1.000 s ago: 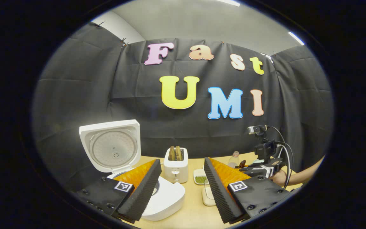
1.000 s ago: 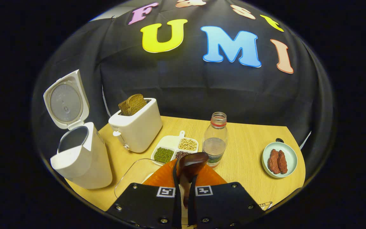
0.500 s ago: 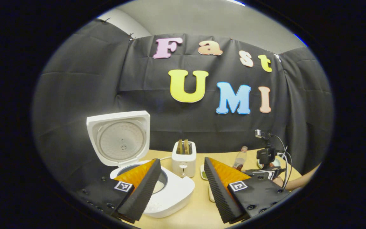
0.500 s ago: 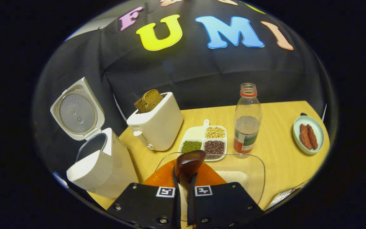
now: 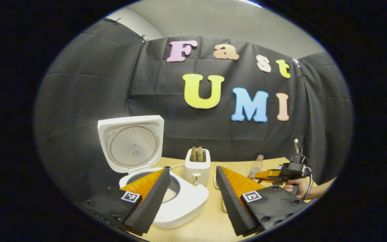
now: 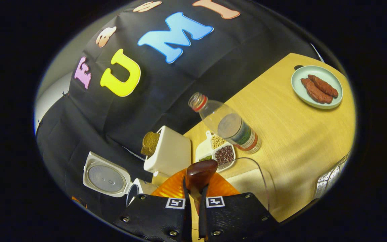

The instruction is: Close the left gripper, press the button to open the rice cooker; take a wooden spoon from the chopstick holder with the right hand, scoop a spoonful of rice and pour it into the rice cooker, then put the wooden spoon back into the chopstick holder.

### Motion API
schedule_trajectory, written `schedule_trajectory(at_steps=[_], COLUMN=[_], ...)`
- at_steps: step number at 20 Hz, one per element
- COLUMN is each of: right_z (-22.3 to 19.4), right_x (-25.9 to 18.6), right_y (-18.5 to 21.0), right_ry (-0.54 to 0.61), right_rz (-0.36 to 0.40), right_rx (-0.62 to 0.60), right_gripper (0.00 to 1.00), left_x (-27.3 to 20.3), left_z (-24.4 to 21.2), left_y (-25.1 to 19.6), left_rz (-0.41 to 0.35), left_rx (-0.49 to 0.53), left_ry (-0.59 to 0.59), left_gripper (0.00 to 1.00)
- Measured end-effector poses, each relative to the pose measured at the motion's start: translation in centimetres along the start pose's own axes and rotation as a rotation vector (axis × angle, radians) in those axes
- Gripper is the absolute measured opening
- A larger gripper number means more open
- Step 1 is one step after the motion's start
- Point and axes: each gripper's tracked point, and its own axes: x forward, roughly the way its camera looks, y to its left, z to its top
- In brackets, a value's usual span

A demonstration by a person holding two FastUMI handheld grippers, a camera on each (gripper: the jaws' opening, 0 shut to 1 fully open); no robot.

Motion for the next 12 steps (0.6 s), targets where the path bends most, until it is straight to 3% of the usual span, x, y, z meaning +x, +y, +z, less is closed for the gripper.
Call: schedule_trajectory(at_steps=[2, 5, 6, 11, 12], right_z=[1.9, 3.4, 3.5, 4.6, 4.5], right_x=[-1.6, -3.4, -3.7, -5.5, -5.9], right_y=[0.4, 0.9, 1.4, 3.8, 4.5], right_ry=[-0.036, -0.08, -0.084, -0.108, -0.107], right_rz=[0.02, 0.053, 0.071, 0.153, 0.169], right_rx=[0.032, 0.112, 0.154, 0.322, 0.337], right_gripper=[0.08, 0.08, 0.08, 0.08, 0.08], left_x=[0.0, 0.0, -0.1, -0.8, -1.1], left_z=[0.4, 1.3, 1.5, 2.8, 2.9], left_y=[-0.4, -1.1, -1.3, -0.8, -0.5], left_rz=[-0.009, -0.022, -0.028, -0.042, -0.043], left_rx=[-0.003, 0.001, 0.006, 0.015, 0.013], left_ry=[-0.013, -0.037, -0.047, -0.084, -0.088], left_gripper=[0.94, 0.99, 0.94, 0.95, 0.99])
